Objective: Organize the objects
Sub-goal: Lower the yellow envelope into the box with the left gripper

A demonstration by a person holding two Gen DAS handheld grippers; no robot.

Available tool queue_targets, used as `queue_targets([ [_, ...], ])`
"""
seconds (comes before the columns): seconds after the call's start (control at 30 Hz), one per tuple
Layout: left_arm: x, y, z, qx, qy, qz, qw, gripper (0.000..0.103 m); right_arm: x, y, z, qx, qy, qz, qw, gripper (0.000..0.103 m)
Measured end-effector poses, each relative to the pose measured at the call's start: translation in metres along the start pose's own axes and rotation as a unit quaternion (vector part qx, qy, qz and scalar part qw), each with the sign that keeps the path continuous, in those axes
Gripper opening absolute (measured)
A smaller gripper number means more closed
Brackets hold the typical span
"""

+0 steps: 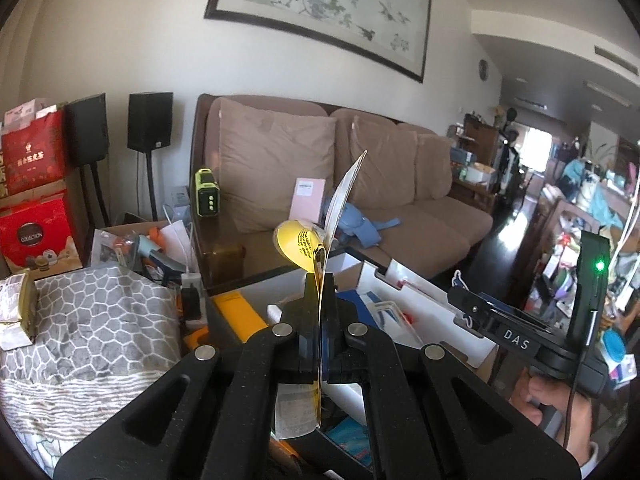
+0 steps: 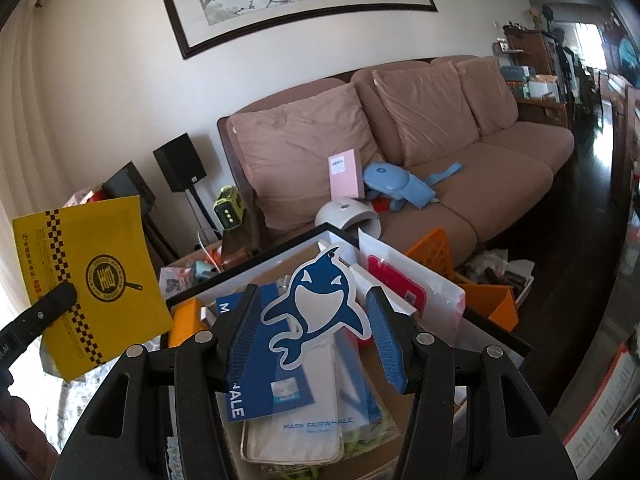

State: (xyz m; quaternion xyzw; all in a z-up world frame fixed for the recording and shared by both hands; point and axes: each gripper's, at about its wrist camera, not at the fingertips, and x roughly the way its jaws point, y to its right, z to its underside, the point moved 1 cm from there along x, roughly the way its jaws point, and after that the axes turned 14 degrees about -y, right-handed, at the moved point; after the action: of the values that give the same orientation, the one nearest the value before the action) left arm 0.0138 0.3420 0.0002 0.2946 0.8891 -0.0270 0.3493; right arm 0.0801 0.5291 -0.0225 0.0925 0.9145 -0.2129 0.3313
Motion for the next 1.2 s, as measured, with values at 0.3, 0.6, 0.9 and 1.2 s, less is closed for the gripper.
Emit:
queue_targets([
  [0.3, 0.013, 0.018, -0.009, 0.009, -0.015, 0.024, 0.9996, 0.001, 0.000, 0.007, -0.001, 0.006, -0.005, 0.001, 1.000, 0.055],
  [0.6, 0.028, 0.043, -0.016, 0.022, -0.039, 0.063, 0.9970, 0.001, 0.004, 0.012, -0.001, 0.003, -0.017, 0.008, 1.000, 0.055],
  [0.9, 0.038, 0.057, -0.023, 0.014, -0.058, 0.092, 0.9940, 0.001, 0.005, 0.020, -0.001, 0.006, -0.024, 0.011, 1.000, 0.055],
  [1.2, 0.054, 0.066, -0.033, 0.013, -0.071, 0.099, 0.9924, 0.001, 0.003, 0.029, -0.002, 0.010, -0.025, 0.012, 1.000, 0.055],
])
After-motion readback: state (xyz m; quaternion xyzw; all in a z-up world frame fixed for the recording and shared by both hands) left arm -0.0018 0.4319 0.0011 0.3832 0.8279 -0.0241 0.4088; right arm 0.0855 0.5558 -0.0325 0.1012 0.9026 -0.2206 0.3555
